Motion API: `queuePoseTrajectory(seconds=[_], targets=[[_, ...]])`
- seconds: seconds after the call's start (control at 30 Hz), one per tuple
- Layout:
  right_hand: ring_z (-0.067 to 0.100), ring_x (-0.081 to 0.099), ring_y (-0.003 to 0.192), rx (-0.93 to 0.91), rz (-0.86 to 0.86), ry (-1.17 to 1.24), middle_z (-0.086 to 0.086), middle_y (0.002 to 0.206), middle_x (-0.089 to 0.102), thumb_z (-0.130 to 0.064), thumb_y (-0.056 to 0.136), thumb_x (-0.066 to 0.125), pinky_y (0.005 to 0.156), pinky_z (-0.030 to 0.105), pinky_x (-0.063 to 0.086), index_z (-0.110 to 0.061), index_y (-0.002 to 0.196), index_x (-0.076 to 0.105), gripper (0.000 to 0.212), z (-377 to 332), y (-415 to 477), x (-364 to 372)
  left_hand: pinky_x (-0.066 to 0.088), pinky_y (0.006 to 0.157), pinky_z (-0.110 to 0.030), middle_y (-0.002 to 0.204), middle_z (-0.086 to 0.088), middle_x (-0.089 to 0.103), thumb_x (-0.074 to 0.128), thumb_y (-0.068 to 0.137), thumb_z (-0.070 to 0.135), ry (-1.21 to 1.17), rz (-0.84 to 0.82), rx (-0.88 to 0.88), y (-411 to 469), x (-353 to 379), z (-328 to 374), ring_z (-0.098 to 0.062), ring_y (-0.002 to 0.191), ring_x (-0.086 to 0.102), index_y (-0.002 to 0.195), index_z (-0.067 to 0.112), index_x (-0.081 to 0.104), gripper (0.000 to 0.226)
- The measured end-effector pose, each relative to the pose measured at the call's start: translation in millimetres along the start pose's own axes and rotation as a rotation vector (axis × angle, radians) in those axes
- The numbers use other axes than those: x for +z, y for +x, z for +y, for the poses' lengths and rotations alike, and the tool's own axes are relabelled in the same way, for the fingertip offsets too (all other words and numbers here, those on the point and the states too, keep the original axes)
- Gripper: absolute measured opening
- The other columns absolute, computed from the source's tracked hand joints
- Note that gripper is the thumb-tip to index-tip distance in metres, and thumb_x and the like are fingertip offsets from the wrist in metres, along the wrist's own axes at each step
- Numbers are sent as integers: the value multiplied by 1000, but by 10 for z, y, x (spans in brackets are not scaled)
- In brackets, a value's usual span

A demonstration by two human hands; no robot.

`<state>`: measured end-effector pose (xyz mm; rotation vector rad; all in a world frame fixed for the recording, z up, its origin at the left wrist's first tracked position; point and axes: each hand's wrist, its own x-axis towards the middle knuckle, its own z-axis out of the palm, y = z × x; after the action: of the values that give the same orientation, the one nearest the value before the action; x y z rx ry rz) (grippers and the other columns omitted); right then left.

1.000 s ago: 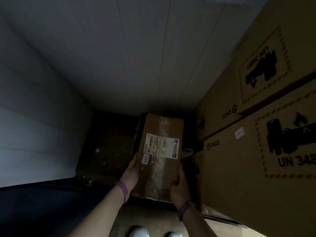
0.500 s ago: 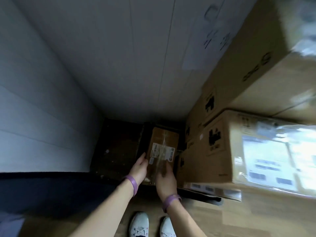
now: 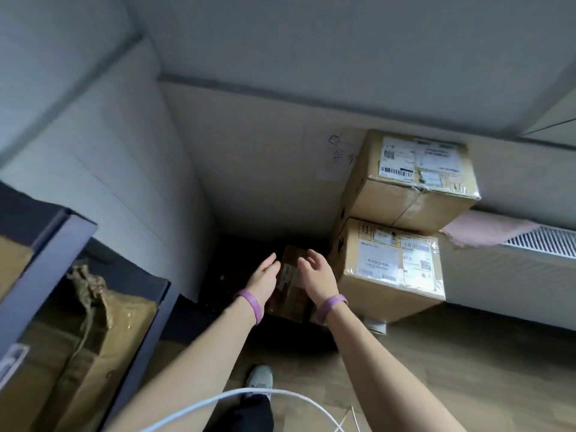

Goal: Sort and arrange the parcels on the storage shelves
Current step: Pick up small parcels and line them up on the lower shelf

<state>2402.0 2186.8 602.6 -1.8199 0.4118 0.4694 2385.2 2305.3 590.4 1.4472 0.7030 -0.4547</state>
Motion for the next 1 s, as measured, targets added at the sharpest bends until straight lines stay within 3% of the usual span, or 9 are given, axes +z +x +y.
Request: queuePoseTrajectory(seconds=[0.2,0.43,0.57,0.67,0.73,0.9,1.0], targets=[[16,41,138,-166,-172,-49,5,150,43,-23,99,53,115,29,31,-9,146,39,52,-50,-852,-245,23,114,-35,151,2,39,43,101,26,-146,123,151,-1212,5,-67,-16,140,34,145,25,39,45],[16,42,137,-269,-449,-134,0,149,44,-29,98,54,115,33,33,-17,146,40,51,218,-1999,-245,27,105,-31,148,6,42,45,99,31,-325,366,236,-2524,-71,-804,-15,137,37,141,33,44,42],[16,44,136,-305,-613,-228,-1,149,45,-33,98,55,113,40,38,-19,147,40,53,383,-2591,-55,30,106,-30,149,8,39,42,99,32,-405,552,218,-3233,-193,-1294,-13,136,36,143,34,40,44],[16,44,135,-339,-755,-257,1,149,45,-31,97,56,113,31,36,-15,146,40,54,496,-3055,174,28,111,-31,149,8,40,43,99,33,-493,688,203,-3746,-325,-1670,-13,136,37,142,32,42,43],[17,45,134,-367,-847,-279,3,148,46,-26,97,57,110,29,37,-11,145,41,53,570,-3388,355,29,104,-29,148,11,41,44,98,34,-562,767,197,-4100,-415,-1906,-10,134,39,142,32,42,44],[19,46,133,-413,-1053,-373,5,147,47,-23,98,55,112,42,37,-8,144,42,51,892,-4348,771,24,98,-27,148,8,41,44,99,34,-719,981,192,-4992,-633,-2583,-11,134,38,145,29,38,46],[20,48,128,-426,-1171,-423,7,145,48,-24,98,54,107,37,39,-8,144,42,50,1197,-4962,970,26,101,-26,148,5,42,44,100,29,-809,1090,190,-5536,-721,-3059,-13,135,39,144,27,39,45]])
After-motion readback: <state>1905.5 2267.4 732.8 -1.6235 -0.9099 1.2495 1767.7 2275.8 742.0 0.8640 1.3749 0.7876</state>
